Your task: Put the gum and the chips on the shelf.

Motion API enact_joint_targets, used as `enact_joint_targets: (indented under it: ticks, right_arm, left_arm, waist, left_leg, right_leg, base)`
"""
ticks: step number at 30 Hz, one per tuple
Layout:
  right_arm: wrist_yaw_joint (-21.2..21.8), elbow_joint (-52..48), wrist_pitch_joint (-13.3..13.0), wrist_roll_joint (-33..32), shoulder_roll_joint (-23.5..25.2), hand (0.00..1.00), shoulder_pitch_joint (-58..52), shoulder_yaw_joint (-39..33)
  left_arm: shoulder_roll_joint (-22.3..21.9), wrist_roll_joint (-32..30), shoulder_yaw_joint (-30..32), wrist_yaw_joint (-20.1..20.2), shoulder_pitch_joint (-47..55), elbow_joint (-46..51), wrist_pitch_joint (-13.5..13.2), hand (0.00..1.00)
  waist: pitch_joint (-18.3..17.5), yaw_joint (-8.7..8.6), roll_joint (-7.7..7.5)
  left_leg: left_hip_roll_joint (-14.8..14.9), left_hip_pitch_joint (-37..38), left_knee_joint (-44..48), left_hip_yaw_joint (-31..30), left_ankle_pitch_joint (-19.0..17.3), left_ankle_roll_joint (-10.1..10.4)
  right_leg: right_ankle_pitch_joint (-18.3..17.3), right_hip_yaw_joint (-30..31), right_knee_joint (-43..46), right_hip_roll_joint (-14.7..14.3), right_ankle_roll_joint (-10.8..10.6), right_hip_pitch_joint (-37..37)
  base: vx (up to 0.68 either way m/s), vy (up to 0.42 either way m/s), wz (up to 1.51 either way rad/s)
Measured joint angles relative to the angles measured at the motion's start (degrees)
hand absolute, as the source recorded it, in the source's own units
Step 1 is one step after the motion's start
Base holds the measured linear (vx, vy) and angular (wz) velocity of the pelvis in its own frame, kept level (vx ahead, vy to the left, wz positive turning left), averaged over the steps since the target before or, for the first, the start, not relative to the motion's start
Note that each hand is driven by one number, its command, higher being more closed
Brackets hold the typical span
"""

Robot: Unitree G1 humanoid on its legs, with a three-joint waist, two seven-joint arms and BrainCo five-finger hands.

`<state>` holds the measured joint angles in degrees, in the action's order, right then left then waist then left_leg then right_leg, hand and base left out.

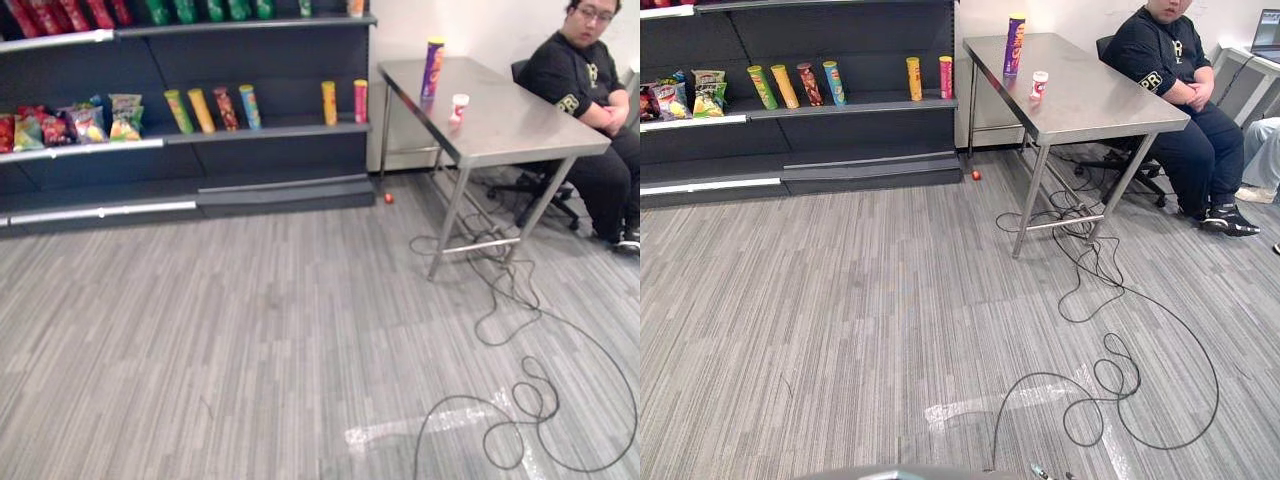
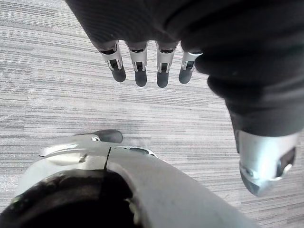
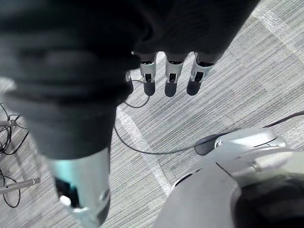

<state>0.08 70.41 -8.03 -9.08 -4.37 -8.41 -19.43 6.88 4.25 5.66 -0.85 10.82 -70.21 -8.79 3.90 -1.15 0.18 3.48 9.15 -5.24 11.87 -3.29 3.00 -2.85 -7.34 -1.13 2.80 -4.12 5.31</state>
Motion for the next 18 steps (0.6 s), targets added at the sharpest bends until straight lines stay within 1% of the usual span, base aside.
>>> enact_joint_targets:
  ticks: [18]
  right_arm:
    - [0.3,0.2,-0.2,-1.1,0.1,0.0,0.0,-0.3]
  left_arm:
    - [0.1,0.0,-0.4,0.1,0.0,-0.2,-0.1,0.0]
  waist:
    - [0.1,0.0,-0.08]
  left_leg:
    - [0.2,0.4,-0.1,0.3,-0.3,0.5]
  right_leg:
    - [0.2,0.0,-1.1,-0.3,0.0,0.9]
  base:
    - [-0.01,-0.007,0.0]
